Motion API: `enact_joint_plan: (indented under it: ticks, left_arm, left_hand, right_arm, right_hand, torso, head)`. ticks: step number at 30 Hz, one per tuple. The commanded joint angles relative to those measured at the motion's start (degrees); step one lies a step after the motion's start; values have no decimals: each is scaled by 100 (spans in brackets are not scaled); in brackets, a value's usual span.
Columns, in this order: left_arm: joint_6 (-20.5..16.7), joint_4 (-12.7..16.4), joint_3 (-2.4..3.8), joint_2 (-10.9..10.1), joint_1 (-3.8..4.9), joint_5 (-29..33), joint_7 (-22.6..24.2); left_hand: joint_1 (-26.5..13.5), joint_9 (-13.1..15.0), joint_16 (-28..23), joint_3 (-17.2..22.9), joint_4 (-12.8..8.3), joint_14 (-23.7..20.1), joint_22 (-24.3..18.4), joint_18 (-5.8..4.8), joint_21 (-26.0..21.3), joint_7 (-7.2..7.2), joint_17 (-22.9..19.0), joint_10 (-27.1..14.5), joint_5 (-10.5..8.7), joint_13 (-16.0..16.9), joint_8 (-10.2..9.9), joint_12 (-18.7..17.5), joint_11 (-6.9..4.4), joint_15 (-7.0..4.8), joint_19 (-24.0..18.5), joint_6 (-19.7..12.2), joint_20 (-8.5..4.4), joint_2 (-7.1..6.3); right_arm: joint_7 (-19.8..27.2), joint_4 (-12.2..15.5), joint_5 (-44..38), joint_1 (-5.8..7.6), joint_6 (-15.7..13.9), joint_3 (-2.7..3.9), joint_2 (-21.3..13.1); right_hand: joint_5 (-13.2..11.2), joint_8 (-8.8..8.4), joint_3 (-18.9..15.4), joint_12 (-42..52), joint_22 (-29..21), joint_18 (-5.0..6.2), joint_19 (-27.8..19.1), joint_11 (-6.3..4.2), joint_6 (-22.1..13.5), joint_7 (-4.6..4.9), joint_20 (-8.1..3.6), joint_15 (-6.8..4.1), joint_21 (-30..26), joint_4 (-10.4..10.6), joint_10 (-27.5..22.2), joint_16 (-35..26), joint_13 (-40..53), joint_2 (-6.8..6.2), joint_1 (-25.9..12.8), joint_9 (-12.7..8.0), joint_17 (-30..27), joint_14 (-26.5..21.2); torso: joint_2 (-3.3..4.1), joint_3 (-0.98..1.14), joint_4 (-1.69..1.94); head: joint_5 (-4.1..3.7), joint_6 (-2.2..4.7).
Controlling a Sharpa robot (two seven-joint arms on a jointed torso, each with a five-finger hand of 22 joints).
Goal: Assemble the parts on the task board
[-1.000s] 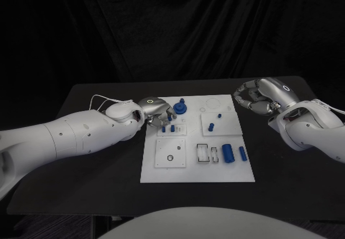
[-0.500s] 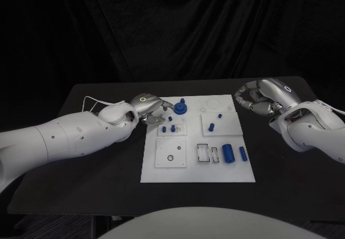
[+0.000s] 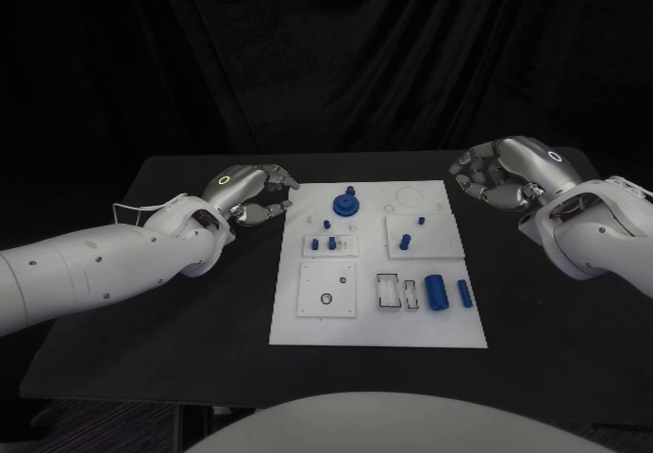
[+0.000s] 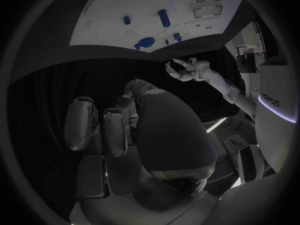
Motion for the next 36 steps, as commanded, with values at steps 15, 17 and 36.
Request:
enact_joint_plan:
  ticks: [15,17,36]
  left_arm:
    - [3714,1094,4,-748,-20,6870,3063]
    - [3902,1134,4,-785,-34,6986,3077]
    - [4480,1358,4,-885,-117,7183,2945]
  left_hand:
    - [-550,-612,-3621,-1633,1065,-2326,-2545,-18,-1295,-187,-2576,-2379,385,-1805,-147,-680,-45,-46,-2349,-1312,-117,965]
    - [-680,-786,-3786,-1819,1043,-2469,-3089,-22,-1336,-132,-2812,-2539,284,-2059,-225,-956,-159,-91,-2487,-1847,-97,1124]
    - [-629,-1039,-3962,-2637,1042,-2643,-4587,32,-1372,-46,-3184,-2727,286,-2605,-228,-1279,-197,62,-2971,-2126,109,1683]
  right_arm:
    - [-1632,12,-2069,-130,1785,-4,359]
    - [-1753,-15,-2114,-170,1845,-4,391]
    - [-1837,-300,-2189,-359,1912,-5,670]
  right_hand:
    - [-492,-578,-16,-2299,901,138,-221,386,-613,-134,218,248,-129,-357,-1539,-190,-2040,-342,-423,-149,477,-9]
    - [-817,-706,-235,-2435,896,124,-220,426,-665,-59,294,365,-140,-306,-1431,-190,-2268,-335,-506,-183,438,-16]
    - [-579,-967,-607,-2707,959,92,-29,400,-356,-162,358,375,62,-140,-609,-60,-3057,-180,-304,-259,390,57]
  torso:
    - [54,-78,182]
    - [67,-100,228]
    - [268,-340,523]
  head:
    - [-350,1]
    - [-405,1]
    - [-807,1]
